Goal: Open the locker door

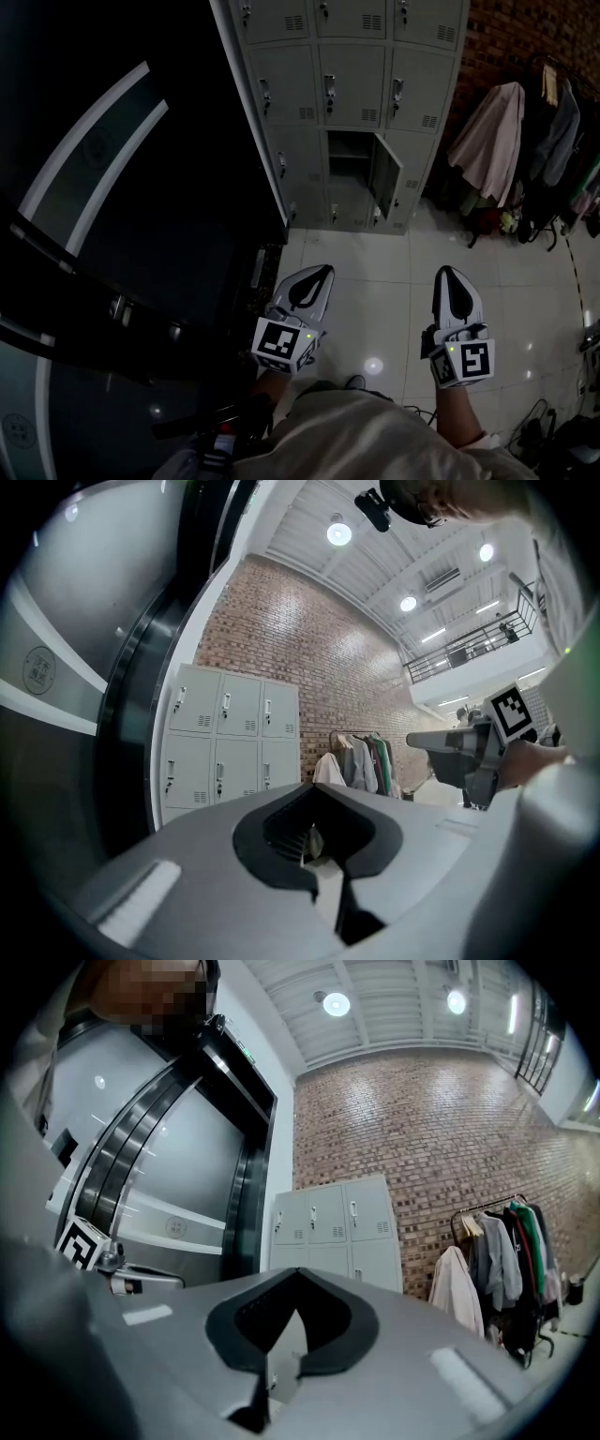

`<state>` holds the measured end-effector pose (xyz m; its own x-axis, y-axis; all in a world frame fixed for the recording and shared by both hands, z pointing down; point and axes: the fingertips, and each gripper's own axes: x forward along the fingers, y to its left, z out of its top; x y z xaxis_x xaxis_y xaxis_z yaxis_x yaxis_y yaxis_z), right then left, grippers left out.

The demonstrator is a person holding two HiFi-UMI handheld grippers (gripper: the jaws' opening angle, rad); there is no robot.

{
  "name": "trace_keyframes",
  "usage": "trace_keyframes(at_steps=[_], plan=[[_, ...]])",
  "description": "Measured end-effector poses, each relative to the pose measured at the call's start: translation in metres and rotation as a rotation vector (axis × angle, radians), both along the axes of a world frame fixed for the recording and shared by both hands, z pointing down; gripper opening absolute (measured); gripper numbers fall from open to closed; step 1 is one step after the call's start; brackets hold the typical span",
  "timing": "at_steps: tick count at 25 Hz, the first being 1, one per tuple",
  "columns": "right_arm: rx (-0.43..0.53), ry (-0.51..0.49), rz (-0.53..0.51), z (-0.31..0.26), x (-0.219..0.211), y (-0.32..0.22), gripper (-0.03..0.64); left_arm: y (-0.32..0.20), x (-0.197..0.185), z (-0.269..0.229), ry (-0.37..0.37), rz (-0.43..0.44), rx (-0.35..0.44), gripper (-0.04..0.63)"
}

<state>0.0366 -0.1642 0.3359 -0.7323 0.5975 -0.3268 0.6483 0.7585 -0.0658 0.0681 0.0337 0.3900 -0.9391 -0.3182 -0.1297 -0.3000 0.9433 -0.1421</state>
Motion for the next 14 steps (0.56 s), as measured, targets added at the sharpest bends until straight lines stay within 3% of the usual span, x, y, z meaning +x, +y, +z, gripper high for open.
trace_keyframes(at_steps=[9,14], plan=[[0.015,-0.007,-0.02,-0.004,0.005,-0.003,0.0,-0.004,0.006,-0.003,-0.008,-0.016,0.024,0.057],[0.014,-0.011,-0.043,-0.002,0.009,-0.003,0.0,-0.022,0.012,-0.008,-0.041,0.052,0.021,0.028]])
